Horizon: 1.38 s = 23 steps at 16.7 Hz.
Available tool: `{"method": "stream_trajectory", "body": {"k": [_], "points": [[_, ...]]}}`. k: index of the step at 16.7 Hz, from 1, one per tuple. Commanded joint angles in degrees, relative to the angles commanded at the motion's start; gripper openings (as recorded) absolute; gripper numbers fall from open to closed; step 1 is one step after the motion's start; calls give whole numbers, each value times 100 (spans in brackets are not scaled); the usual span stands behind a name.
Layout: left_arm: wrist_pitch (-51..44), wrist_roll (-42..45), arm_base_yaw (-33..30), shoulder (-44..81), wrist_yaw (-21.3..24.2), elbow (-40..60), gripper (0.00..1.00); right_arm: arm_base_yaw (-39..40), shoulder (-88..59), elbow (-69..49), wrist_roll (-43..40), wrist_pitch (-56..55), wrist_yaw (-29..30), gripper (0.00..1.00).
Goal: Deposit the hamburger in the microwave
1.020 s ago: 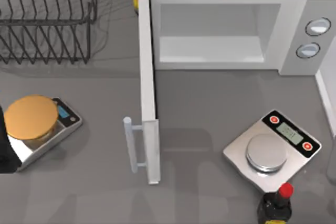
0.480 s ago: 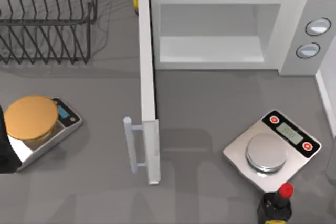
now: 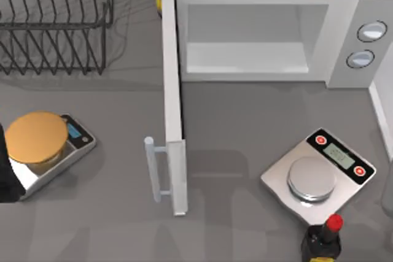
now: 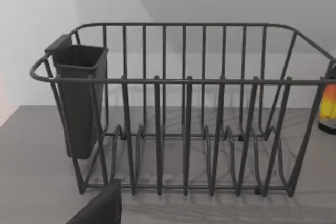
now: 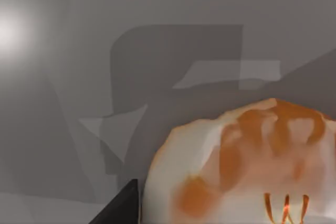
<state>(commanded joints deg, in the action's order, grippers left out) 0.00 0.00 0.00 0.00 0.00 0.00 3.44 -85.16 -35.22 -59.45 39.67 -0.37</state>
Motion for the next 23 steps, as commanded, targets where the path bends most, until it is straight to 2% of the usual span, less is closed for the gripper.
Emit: {"method": "stream_trajectory", "body": {"k": [4,9,12,19,23], "points": [[0,0,0,0,0,0,100,-18,147,-331,-25,410,-3,0],[0,0,0,0,0,0,100,-30,671,-1209,-51,1994,2,0],[0,0,0,0,0,0,100,-27,936,-1605,-62,2582,2,0],[0,0,0,0,0,0,100,8,940,-1682,6,2605,32,0],[0,0,0,0,0,0,100,353,433,-1990,579,1818,413,0]]}}
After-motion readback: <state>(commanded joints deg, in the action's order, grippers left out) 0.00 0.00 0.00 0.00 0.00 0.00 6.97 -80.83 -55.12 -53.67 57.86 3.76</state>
